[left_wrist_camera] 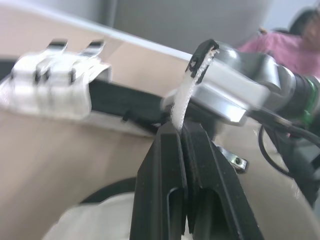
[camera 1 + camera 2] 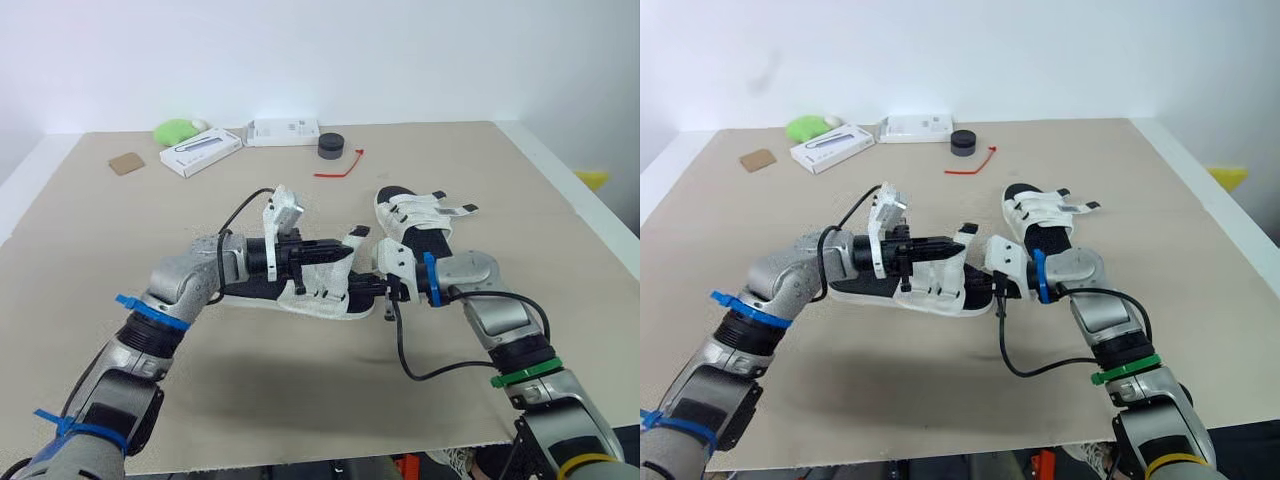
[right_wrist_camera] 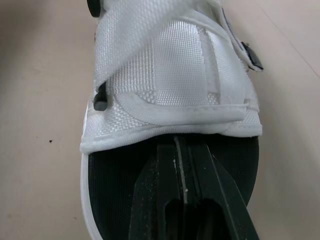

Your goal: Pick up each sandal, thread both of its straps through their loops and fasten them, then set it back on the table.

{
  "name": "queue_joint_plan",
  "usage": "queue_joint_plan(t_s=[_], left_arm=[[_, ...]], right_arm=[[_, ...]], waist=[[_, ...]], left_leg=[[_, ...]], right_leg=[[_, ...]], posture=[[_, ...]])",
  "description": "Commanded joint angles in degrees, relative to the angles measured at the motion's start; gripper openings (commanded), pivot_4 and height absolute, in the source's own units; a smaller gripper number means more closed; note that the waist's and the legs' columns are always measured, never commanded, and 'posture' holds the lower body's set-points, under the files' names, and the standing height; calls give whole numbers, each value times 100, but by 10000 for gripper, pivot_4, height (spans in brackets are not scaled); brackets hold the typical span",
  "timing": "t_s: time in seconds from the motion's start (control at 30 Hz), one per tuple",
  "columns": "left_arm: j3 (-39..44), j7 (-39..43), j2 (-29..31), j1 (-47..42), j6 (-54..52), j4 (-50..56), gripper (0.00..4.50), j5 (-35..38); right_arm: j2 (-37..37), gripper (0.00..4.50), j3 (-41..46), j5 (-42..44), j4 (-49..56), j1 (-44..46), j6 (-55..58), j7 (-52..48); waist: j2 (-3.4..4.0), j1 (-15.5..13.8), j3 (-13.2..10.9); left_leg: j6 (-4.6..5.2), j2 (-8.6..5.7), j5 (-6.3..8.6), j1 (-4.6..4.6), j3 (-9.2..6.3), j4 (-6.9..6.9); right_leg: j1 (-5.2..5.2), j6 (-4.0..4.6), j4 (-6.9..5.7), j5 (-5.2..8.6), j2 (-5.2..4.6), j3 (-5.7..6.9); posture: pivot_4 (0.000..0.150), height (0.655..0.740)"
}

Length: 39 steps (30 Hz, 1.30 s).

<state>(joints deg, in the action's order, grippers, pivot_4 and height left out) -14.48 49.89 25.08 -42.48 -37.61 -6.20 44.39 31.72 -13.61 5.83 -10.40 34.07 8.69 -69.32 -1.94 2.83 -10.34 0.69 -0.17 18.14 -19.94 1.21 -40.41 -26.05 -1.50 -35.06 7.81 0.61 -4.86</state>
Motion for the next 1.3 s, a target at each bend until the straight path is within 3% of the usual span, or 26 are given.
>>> queue_joint_plan(t_s=[0.03,0.67,0.93,1.0,1.03,1.07,1.1,1.13,1.17,1.23,1.3], left_arm=[[498,-186,-86,-249,-509,-123,408,115],[1116,-910,-624,-177,-1578,-1083,408,-387],[963,-832,-557,-153,-1706,-1184,408,-770],[936,-777,-556,-156,-1648,-1177,6825,-878],[911,-725,-553,-158,-1603,-1162,7853,-933],[862,-647,-542,-147,-1505,-1107,14387,-1004],[786,-567,-520,-129,-1321,-1020,14387,-1128],[736,-509,-507,-116,-1191,-962,19414,-1220],[701,-438,-494,-103,-1043,-907,21226,-1301],[649,-250,-422,-113,-759,-824,30968,-1454],[720,-26,-295,-256,-237,-842,30968,-1644]], right_arm=[[17,0,-47,-22,26,-39,21,23],[25,0,-66,-13,96,-78,-17,33],[39,0,-55,-7,107,-105,-19,23],[42,0,-58,-8,107,-110,-23,18],[44,0,-57,-8,103,-108,-27,14],[45,0,-57,-7,100,-105,-27,12],[44,0,-57,-8,97,-101,-30,11],[43,0,-56,-8,95,-99,-31,10],[42,0,-57,-10,94,-96,-32,10],[36,0,-54,-10,72,-82,-37,6],[35,0,-56,-14,51,-67,-40,1]], waist=[[0,-10,0],[-1,-11,1],[-2,-7,1],[-2,-6,1],[-2,-6,1],[-2,-6,1],[-2,-5,1],[-2,-5,1],[-2,-4,1],[-2,-4,1],[-2,-3,1]], left_leg=[[0,0,0,-1,-2,0],[-6,-7,-3,-6,-9,-1],[-11,-6,-7,-7,-7,-1],[-12,-6,-8,-6,-7,-1],[-13,-6,-8,-6,-7,-1],[-13,-5,-9,-6,-7,-1],[-13,-5,-8,-6,-7,-1],[-13,-5,-8,-7,-7,0],[-13,-5,-8,-8,-6,0],[-13,-5,-8,-9,-5,0],[-13,-5,-8,-10,-4,0]], right_leg=[[-1,1,0,0,0,2],[10,-2,0,-6,-6,-2],[20,-1,-2,-12,-3,-6],[21,1,-2,-13,-2,-6],[21,1,-2,-13,-2,-6],[21,1,-2,-13,-1,-5],[21,1,-2,-13,-1,-5],[21,1,-2,-13,-1,-5],[21,1,-2,-13,-1,-6],[20,1,-1,-13,-1,-7],[20,1,0,-13,-1,-8]], posture=[[1500,7400],[1500,7400],[1500,7400],[1500,7400],[1500,7400],[1500,7400],[1500,7400],[1500,7400],[1500,7400],[1500,7400],[1500,7400]])
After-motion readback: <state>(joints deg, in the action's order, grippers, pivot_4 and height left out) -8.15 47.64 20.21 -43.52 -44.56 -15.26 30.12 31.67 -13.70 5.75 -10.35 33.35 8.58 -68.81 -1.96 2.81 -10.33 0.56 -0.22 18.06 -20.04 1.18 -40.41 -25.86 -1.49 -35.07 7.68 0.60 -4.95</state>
